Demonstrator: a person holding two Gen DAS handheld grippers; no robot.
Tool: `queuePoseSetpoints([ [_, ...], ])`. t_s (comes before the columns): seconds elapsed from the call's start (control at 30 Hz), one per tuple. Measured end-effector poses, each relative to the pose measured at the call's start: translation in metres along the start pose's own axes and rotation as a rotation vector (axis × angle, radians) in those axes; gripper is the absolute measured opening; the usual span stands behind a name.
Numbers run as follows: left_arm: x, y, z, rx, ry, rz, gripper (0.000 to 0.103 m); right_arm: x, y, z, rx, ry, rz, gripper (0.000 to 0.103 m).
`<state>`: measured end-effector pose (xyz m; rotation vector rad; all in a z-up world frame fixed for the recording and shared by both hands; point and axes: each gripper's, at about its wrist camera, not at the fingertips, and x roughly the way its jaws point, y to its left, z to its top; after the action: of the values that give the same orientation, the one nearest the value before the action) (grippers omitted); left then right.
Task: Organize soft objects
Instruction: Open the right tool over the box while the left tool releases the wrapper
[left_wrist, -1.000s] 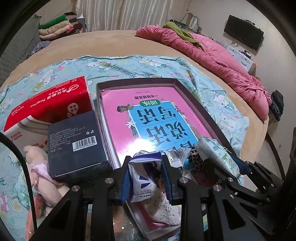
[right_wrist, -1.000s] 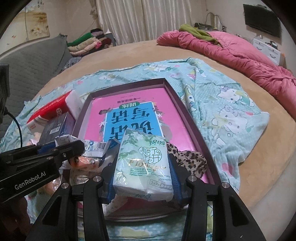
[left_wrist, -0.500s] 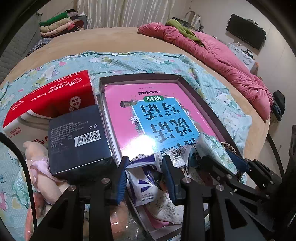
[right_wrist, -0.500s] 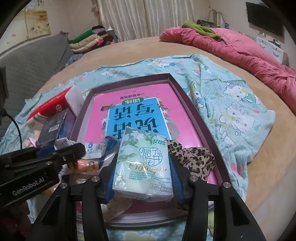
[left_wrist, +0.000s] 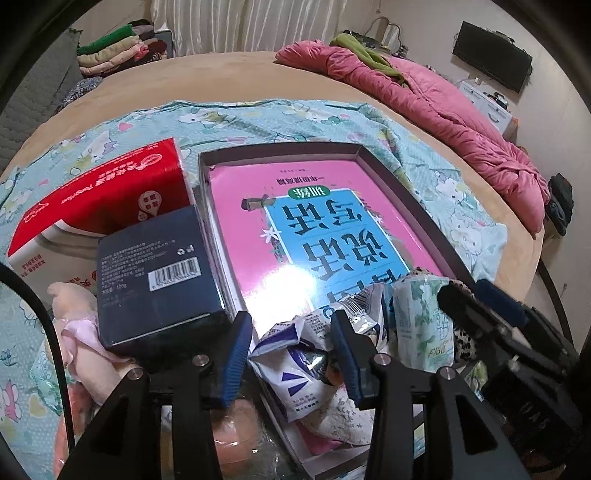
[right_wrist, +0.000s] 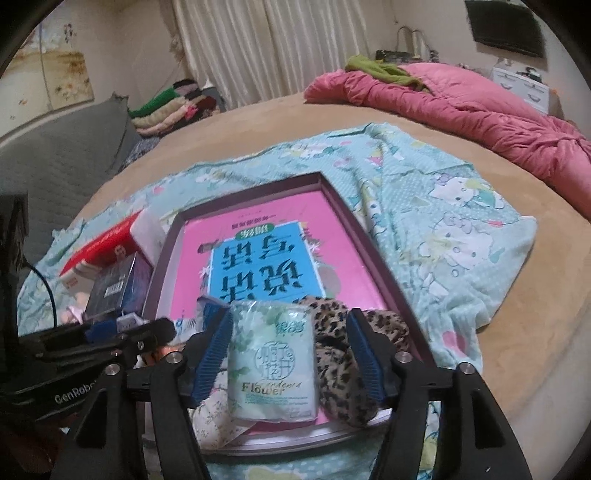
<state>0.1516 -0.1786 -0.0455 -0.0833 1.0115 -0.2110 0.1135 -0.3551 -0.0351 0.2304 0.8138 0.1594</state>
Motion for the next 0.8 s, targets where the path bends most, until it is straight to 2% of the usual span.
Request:
queuePoseSetpoints([
  [0.2,0.0,-0.011,-0.004,0.042,0.011,0.009,0.046,-0.004,-0.007,0.002,0.026,-0.018,-0.002,0.069],
  [0.33,0.0,-0.02,-0.011,0.073,0.04,-0.008,0.06,-0.007,-0.008,0.003,0.035,-0.036,-0.007,0.072],
  [0.5,-0.005,-0.025,-0.016,0.106,0.036,0.004,0.065,-0.017,-0.008,0.005,0.032,-0.08,-0.022,0.075],
  [0.73,-0.02,-0.012,-0.014,0.091,0.025,-0.011,0.072,-0.031,-0.004,0.006,0.034,-0.132,-0.045,0.077],
  [0.8,-0.026,-0.008,-0.014,0.082,0.013,-0.015,0.073,-0.034,-0.001,0.006,0.021,-0.148,-0.094,0.077],
])
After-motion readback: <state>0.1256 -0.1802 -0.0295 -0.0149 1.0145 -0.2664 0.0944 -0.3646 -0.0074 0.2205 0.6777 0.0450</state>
